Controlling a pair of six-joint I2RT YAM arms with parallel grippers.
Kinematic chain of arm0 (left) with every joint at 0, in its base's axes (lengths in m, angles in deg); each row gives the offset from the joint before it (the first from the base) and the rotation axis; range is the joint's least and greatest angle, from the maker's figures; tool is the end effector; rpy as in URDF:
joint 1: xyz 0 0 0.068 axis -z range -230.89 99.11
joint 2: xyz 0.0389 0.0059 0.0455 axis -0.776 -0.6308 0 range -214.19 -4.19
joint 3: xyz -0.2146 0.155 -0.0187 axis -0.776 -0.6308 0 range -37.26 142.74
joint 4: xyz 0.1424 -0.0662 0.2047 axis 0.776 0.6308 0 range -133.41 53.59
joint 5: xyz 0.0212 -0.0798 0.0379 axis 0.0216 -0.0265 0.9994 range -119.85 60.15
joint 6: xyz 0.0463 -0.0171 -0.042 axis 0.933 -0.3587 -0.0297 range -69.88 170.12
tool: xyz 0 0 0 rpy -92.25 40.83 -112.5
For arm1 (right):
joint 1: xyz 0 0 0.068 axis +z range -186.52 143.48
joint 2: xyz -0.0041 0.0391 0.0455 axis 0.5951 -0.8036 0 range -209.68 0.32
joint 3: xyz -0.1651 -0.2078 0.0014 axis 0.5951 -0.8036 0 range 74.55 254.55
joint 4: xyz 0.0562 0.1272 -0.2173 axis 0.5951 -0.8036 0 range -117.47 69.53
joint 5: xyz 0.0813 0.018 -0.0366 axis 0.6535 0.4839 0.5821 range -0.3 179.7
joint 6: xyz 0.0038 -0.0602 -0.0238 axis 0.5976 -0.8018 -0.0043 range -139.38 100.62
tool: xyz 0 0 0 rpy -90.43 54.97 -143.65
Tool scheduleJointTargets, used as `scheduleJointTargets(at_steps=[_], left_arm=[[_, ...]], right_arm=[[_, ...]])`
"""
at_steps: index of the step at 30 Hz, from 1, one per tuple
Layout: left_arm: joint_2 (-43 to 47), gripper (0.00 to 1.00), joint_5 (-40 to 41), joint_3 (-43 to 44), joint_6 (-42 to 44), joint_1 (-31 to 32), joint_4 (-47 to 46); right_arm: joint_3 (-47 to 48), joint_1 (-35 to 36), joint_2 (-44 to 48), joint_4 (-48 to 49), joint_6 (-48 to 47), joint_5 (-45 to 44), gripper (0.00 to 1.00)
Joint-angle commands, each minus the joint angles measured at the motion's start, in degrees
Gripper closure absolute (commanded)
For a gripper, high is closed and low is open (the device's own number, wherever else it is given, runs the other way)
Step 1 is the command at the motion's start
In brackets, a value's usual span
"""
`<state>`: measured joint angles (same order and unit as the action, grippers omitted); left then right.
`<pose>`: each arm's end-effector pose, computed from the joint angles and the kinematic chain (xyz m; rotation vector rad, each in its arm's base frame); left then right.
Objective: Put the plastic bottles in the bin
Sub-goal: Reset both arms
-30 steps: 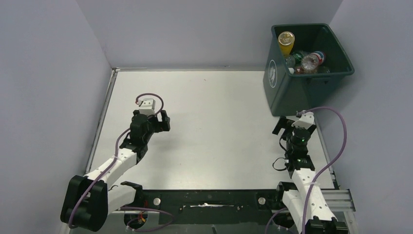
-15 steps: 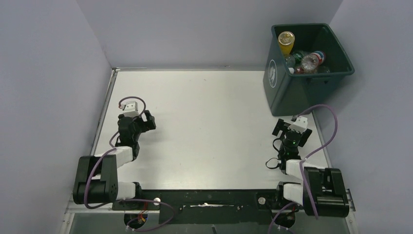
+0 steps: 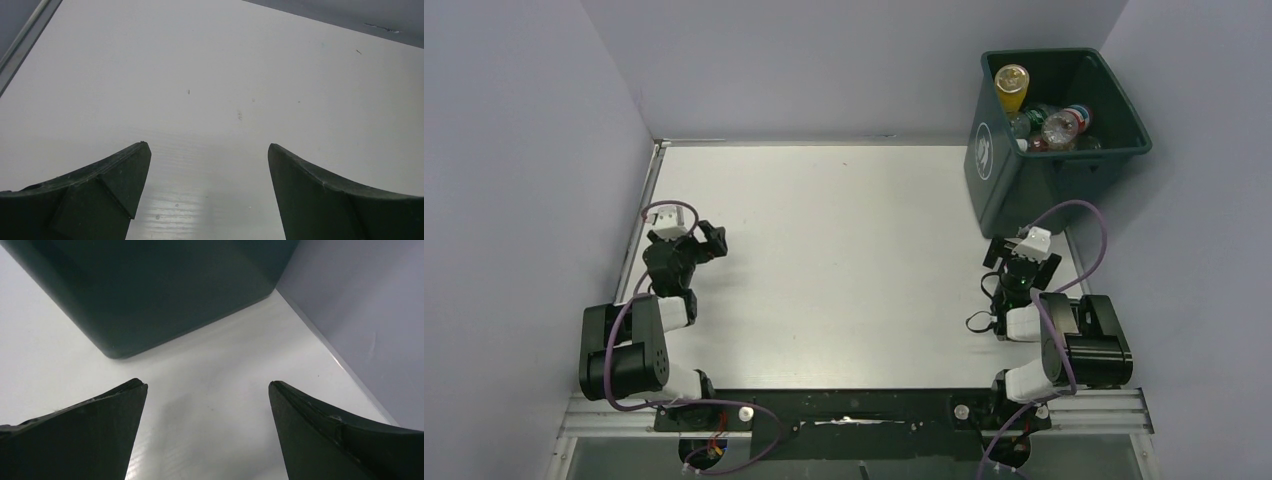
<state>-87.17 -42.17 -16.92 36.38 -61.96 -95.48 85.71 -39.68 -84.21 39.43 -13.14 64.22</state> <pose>0.2711 0.0420 0.1584 -0.2226 1.7421 -0.2227 0.2369 -0.0349 0.1267 0.4592 1.7374 -0.3623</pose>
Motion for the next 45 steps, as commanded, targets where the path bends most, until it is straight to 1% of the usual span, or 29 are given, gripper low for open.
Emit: scheduleJointTargets(at_steps=[1,4,5,6,7,9,12,14,16,18,19,20,21,22,24,27,29,31,32,33,34,35,36,38,40,45], left_arm=[[0.6,0.11,0.0,-1.3,1.0,-1.3,-10.9],[0.5,0.11,0.4,-1.9,0.9,-1.5,-12.6],[0.8,0.11,0.3,-2.3,1.0,-1.5,-13.1],[1.2,0.11,0.5,-2.9,1.2,-1.4,-13.7],[1.8,0.11,0.8,-3.6,1.5,-1.3,-14.2],[3.0,0.11,1.4,-4.5,2.5,-1.2,-13.7],[5.1,0.11,2.2,-5.7,3.5,-0.8,-11.6],[6.4,0.11,3.5,-6.6,4.7,0.2,-8.7],[6.1,0.11,5.7,-9.8,5.0,1.1,-11.2],[4.1,0.11,7.2,-13.1,3.2,0.9,-19.0],[2.5,0.11,7.9,-13.5,3.0,0.8,-20.9],[0.4,0.11,8.6,-12.8,2.7,0.8,-21.3],[-2.0,0.11,7.9,-11.7,2.9,0.7,-22.7],[-3.9,0.11,6.1,-10.2,3.1,0.3,-21.6],[-4.7,0.11,5.4,-7.7,4.3,0.6,-17.4],[-5.2,0.11,5.3,-7.1,5.0,1.2,-17.2],[-5.2,0.11,8.6,-7.9,5.8,2.7,-18.0],[-7.0,0.11,16.4,-9.3,5.3,5.6,-20.4],[-9.0,0.11,17.7,-10.1,5.7,5.8,-24.7],[-8.8,0.11,17.7,-10.0,5.7,5.8,-25.6],[-7.5,0.11,18.0,-9.2,5.4,6.1,-21.5],[-8.0,0.11,18.7,-8.9,5.9,6.7,-21.0],[-9.0,0.11,18.5,-8.7,6.8,6.9,-22.7],[-8.0,0.11,18.4,-8.4,6.4,7.0,-20.4],[-8.7,0.11,18.7,-8.7,6.8,7.2,-22.3],[-8.4,0.11,19.2,-7.9,7.7,8.2,-20.5]], right_arm=[[2.1,-0.6,0.2,5.8,-0.5,0.6,0.02],[0.0,-0.7,-1.2,10.2,-2.3,5.1,0.02],[-1.1,-0.7,-3.2,15.3,-3.2,6.4,0.02],[-1.8,0.2,-3.9,17.5,-4.8,5.3,0.02],[-1.9,0.8,-3.0,15.9,-4.7,4.7,0.02],[-2.1,0.7,-3.7,17.5,-5.6,5.8,0.02],[-0.2,-0.1,-3.3,13.3,-4.4,7.3,0.02],[-0.1,-0.6,-3.4,13.1,-4.4,7.8,0.02],[0.0,-0.6,-3.4,13.0,-4.4,7.8,0.02],[0.0,-0.6,-3.4,13.0,-4.3,7.8,0.02],[0.0,-0.6,-3.4,13.0,-4.3,7.8,0.02],[0.0,-0.6,-3.4,13.0,-4.3,7.9,0.02],[0.0,-0.6,-3.4,13.0,-4.3,7.8,0.02],[0.0,-0.5,-3.4,13.0,-4.3,7.8,0.02],[-0.1,-0.6,-3.4,13.1,-4.5,7.8,0.02],[-0.1,-0.5,-3.4,13.1,-4.4,7.8,0.02],[0.0,-0.5,-3.4,13.1,-4.4,7.8,0.02],[0.0,-0.6,-3.5,12.9,-4.3,7.8,0.02],[0.1,-0.7,-3.4,12.8,-4.3,8.0,0.02],[0.5,-0.9,-3.4,12.1,-4.0,8.5,0.02],[0.9,-1.4,-3.4,11.0,-3.7,9.3,0.02],[1.4,-2.1,-3.3,9.9,-3.3,10.4,0.02],[1.8,-2.7,-3.2,9.2,-3.1,11.4,0.02],[1.8,-2.9,-3.2,9.0,-3.0,11.7,0.02],[1.8,-2.9,-3.3,8.9,-3.0,11.7,0.02],[2.0,-3.0,-3.3,8.9,-2.9,11.8,0.02]])
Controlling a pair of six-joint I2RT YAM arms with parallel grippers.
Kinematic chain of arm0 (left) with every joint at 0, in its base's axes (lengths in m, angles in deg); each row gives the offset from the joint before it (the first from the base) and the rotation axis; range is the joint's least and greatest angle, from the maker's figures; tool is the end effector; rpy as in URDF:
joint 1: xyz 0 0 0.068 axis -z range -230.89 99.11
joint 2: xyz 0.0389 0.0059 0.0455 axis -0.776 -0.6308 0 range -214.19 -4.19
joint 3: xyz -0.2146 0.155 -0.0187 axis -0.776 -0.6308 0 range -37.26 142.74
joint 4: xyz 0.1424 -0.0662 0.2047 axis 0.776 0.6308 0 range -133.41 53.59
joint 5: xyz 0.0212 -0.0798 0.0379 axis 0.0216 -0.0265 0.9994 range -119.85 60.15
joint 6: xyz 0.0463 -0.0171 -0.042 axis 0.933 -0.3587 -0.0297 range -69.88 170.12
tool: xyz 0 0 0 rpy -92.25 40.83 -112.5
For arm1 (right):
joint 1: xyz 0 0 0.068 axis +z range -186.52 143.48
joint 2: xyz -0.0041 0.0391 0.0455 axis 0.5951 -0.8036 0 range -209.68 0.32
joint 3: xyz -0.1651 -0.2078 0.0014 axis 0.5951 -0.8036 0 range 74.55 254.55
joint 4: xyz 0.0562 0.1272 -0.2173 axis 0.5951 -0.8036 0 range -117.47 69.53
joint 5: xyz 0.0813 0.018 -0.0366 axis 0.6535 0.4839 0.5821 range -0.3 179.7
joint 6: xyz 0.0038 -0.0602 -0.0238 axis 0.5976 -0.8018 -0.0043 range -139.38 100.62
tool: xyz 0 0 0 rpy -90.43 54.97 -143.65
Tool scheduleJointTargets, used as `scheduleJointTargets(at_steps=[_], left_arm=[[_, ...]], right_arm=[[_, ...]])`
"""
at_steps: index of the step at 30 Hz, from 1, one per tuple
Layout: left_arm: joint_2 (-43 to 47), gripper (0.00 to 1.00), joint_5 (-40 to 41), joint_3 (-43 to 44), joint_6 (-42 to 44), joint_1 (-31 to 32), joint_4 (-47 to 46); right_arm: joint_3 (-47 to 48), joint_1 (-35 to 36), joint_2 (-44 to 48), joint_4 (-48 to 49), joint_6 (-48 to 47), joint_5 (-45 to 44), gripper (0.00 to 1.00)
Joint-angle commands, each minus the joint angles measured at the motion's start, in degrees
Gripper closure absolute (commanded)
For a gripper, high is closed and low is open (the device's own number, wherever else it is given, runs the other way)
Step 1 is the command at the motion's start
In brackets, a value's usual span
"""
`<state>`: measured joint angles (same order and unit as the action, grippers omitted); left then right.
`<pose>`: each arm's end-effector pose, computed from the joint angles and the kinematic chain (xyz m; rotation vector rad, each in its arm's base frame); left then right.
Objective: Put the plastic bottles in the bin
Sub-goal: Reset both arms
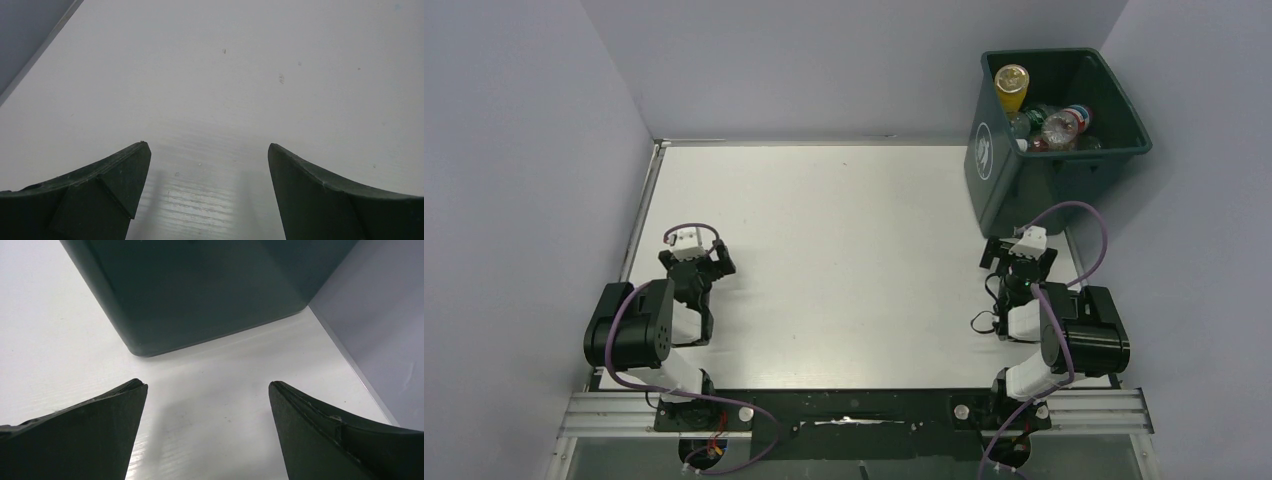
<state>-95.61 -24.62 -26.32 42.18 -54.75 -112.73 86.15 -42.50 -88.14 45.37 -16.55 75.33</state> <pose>0.2465 0.0212 0.1175 -0.2472 1.7475 0.0288 0.2445 -0.0382 0.1249 0.3164 1.7357 -0.2608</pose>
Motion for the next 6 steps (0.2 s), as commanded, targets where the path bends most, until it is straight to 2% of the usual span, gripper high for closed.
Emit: scheduleJointTargets(at_steps=[1,6], left_arm=[[0.0,0.11,2.1,1.8,2.3,1.4,-2.7],[-0.2,0.11,1.7,2.0,2.9,1.7,-2.4]], right_arm=[[1.7,-0.1,0.6,2.6,0.5,1.0,0.02],[2.1,-1.1,0.7,1.6,0.8,2.8,0.02]])
